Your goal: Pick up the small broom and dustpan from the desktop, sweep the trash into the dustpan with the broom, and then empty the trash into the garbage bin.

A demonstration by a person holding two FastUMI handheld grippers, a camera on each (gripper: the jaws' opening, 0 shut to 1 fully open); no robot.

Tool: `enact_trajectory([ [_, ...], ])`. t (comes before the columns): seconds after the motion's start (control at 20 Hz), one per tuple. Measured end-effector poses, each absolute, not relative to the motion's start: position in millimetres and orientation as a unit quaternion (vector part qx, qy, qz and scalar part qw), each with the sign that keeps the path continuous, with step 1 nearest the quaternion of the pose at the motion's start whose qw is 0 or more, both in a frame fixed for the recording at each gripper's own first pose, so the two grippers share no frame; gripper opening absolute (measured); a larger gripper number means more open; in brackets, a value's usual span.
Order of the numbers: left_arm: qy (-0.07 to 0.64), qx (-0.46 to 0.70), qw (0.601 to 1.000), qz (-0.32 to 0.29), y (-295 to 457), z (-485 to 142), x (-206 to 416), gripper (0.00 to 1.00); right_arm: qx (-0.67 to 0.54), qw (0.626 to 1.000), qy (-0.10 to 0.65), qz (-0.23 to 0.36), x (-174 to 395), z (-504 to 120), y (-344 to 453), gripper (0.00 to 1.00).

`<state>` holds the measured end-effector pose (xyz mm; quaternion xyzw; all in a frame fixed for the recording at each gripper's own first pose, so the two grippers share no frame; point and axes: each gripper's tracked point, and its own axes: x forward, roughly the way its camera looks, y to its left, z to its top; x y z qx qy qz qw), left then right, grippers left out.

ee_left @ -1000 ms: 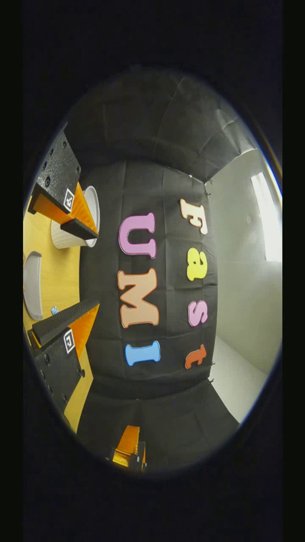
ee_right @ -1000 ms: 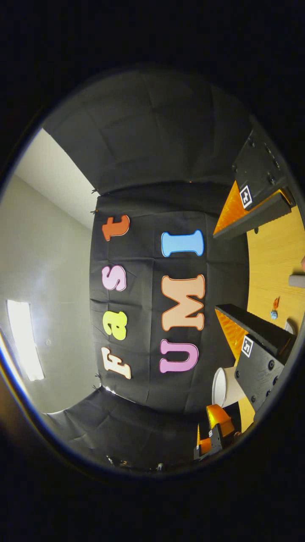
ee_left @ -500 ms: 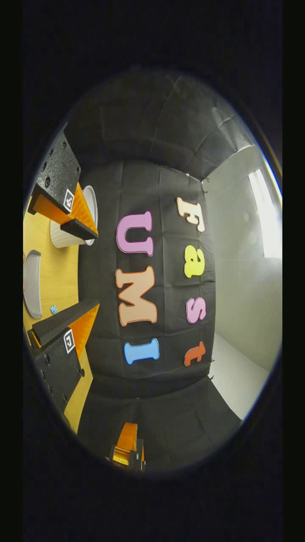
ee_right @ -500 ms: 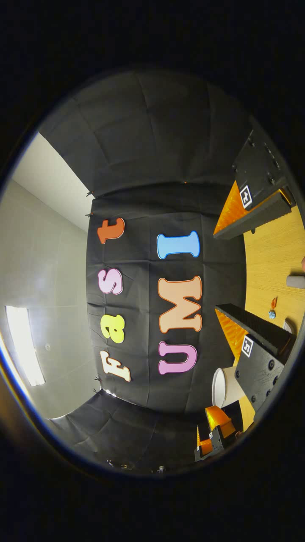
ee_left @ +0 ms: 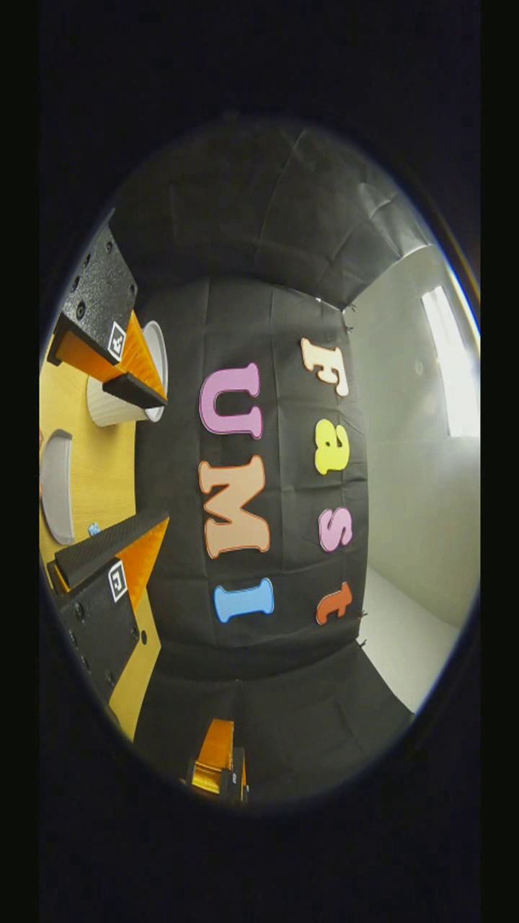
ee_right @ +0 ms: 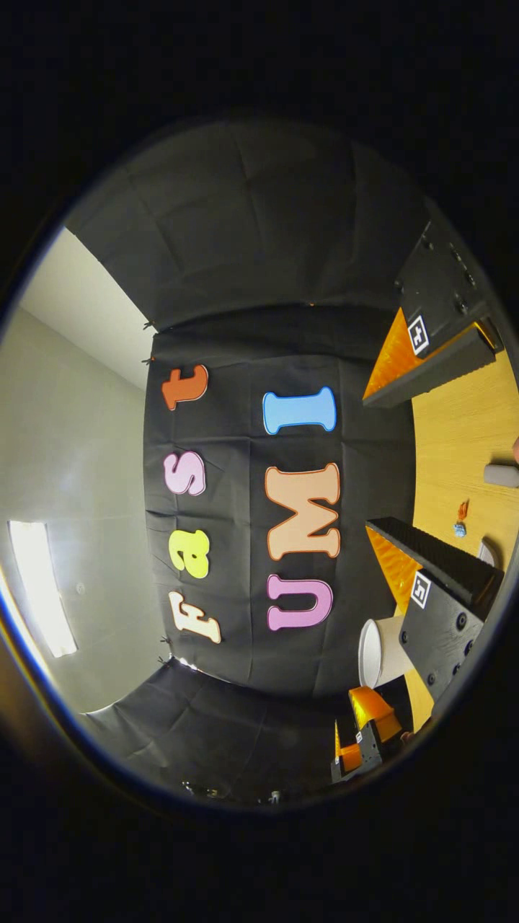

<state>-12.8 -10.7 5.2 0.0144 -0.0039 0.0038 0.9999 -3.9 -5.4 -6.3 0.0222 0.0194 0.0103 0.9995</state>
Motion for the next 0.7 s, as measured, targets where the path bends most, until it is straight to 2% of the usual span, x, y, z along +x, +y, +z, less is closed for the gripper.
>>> enact_trajectory([
  [0.7, 0.005, 0.018, 1.0, 0.003, -7, 0, -15, 0.84, 0.024, 0.999, 0.028, 0.018, -3, -16, 6, 0.92],
])
